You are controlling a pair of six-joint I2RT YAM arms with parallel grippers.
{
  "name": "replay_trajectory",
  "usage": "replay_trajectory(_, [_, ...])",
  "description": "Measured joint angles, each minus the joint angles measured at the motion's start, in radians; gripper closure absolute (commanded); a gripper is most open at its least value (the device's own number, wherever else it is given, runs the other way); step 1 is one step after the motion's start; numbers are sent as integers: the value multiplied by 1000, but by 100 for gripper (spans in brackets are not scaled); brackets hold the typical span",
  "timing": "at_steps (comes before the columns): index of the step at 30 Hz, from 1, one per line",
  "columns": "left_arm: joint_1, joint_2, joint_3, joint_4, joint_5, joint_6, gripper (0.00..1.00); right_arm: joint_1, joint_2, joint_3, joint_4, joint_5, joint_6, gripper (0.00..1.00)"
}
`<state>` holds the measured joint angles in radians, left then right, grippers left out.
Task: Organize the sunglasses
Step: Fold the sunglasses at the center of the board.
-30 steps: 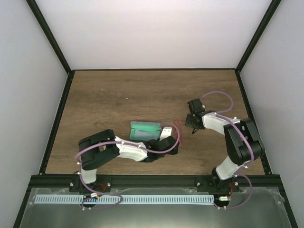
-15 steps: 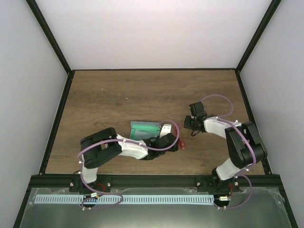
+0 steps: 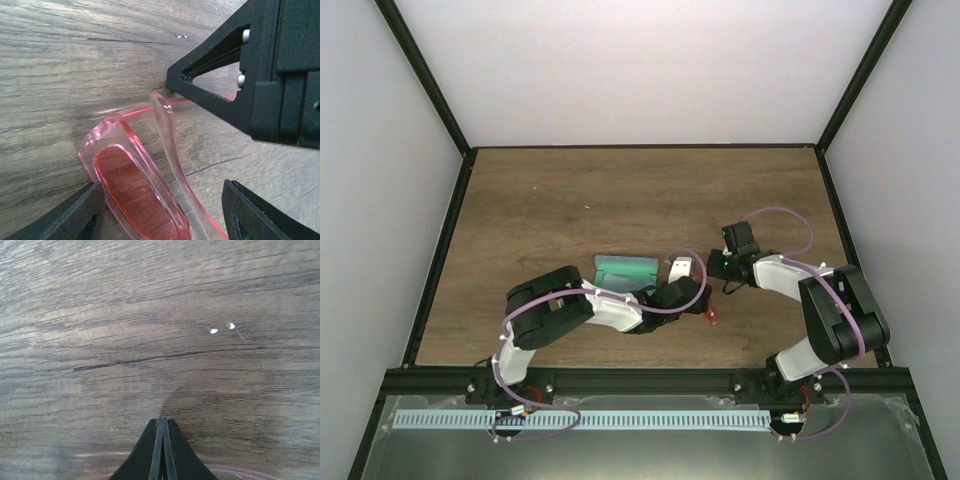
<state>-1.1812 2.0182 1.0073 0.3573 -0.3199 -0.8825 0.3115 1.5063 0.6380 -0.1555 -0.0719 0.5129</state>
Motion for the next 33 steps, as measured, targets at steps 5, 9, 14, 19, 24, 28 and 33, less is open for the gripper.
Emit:
replay_trajectory(5, [14, 25, 23, 28, 21, -10, 34, 0, -12, -22, 20, -44, 0, 99])
replay_trajectory(9, [31, 44, 38, 53, 39, -19, 34, 3, -25, -43, 38, -71, 4, 99])
replay_trajectory(14, [40, 53, 38, 77, 68, -23, 34, 0, -46, -65, 57, -69, 23, 99])
replay_trajectory(19, [55, 69, 47, 114, 103, -37, 33, -3, -64, -53, 40, -32, 26, 91])
replay_trajectory(24, [71, 58, 42, 106, 100, -49, 29, 3, -94, -3, -61, -10, 29, 74])
replay_trajectory(28, [109, 31, 38, 46, 71, -35, 27, 7, -97, 50, -153, 29, 32, 50])
replay_trajectory(33, [119, 2, 21, -5, 48, -19, 26, 6, -129, 76, -206, 76, 31, 8])
